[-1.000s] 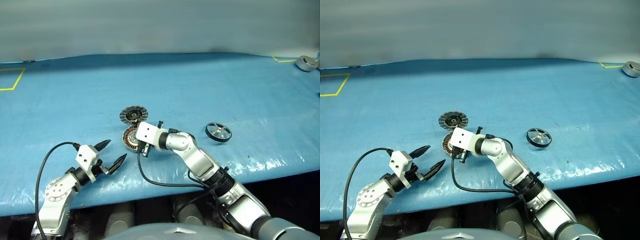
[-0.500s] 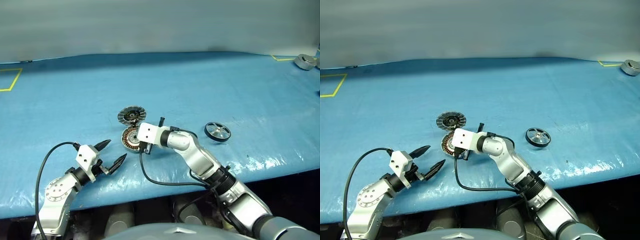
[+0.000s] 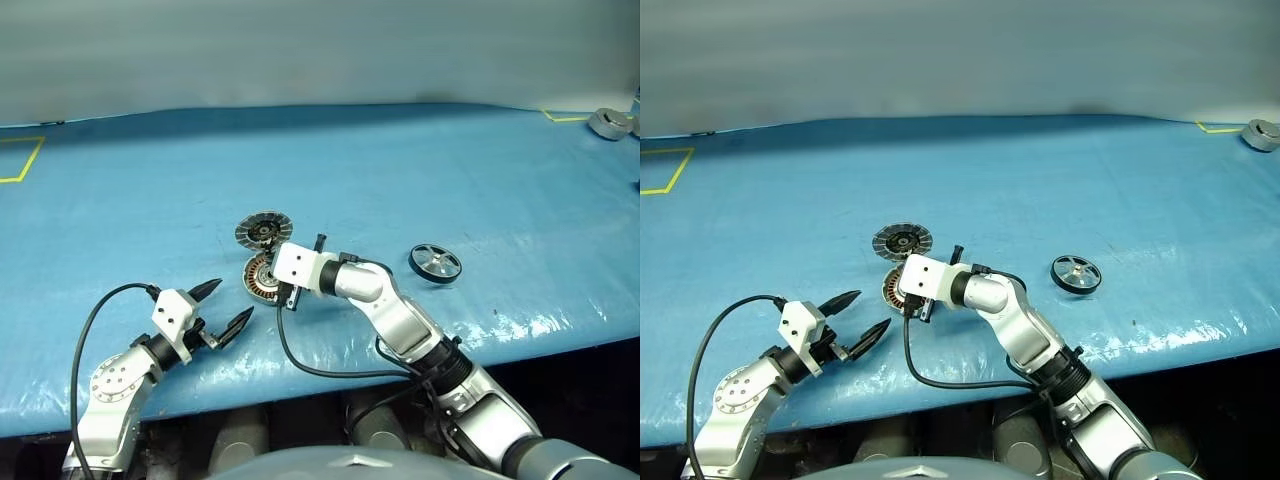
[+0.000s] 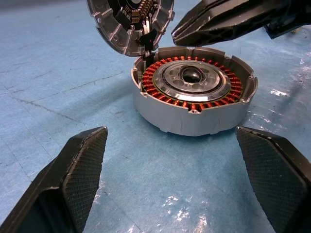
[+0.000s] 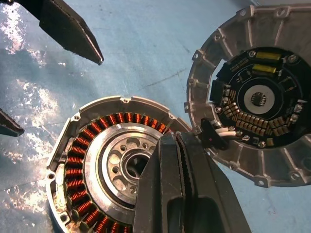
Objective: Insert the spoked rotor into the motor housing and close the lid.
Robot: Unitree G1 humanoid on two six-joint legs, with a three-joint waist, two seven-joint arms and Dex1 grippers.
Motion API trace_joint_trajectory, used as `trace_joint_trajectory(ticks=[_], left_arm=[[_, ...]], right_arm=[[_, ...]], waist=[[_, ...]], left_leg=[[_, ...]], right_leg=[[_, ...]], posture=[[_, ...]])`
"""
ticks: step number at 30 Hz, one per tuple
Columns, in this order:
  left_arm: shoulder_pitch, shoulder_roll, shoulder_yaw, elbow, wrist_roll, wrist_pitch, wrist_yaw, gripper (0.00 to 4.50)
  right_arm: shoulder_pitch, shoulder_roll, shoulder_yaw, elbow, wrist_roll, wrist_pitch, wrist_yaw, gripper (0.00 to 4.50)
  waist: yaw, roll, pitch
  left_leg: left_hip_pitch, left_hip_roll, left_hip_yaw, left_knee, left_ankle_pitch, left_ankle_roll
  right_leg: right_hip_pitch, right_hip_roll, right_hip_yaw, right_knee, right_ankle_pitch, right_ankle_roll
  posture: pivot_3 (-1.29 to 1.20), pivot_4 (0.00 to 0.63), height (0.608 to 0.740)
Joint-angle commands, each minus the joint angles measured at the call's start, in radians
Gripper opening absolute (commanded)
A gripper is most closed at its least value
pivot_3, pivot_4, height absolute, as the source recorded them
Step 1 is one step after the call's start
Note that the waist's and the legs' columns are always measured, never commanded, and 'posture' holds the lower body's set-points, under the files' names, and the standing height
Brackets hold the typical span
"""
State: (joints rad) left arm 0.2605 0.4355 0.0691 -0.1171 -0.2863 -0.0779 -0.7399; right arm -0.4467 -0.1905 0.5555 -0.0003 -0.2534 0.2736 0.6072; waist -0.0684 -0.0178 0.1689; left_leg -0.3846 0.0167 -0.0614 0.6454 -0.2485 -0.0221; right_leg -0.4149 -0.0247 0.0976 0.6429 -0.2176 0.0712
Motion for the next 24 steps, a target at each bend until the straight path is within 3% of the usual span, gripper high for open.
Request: trace_joint_trajectory(ticks=[1,11,24], left_arm=[[-0.002,-0.001,0.007,-0.012,0.002,-0.026,0.005,4.50],[0.006,0.002,0.010,-0.014,0.004,-0.029,0.015,4.50],[0.000,0.002,0.004,-0.006,0.006,-0.027,0.017,4.50]], right_arm=[[0.004,0.012,-0.001,0.005,-0.002,-0.010,-0.006,0.05],[0.008,0.021,-0.006,0.039,-0.014,-0.015,-0.011,0.05],[0.004,0.017,-0.020,-0.070,0.006,0.007,0.023,0.05]], waist=[[0.000,0.000,0.000],[0.000,0.000,0.000],[0.000,0.000,0.000]], left_leg=[[0.000,0.000,0.000,0.000,0.000,0.000],[0.000,0.000,0.000,0.000,0.000,0.000],[0.000,0.000,0.000,0.000,0.000,0.000]], right_leg=[[0.000,0.000,0.000,0.000,0.000,0.000],[0.000,0.000,0.000,0.000,0.000,0.000],[0.000,0.000,0.000,0.000,0.000,0.000]], posture=[[0.00,0.150,0.740],[0.00,0.150,0.740],[0.00,0.150,0.740]])
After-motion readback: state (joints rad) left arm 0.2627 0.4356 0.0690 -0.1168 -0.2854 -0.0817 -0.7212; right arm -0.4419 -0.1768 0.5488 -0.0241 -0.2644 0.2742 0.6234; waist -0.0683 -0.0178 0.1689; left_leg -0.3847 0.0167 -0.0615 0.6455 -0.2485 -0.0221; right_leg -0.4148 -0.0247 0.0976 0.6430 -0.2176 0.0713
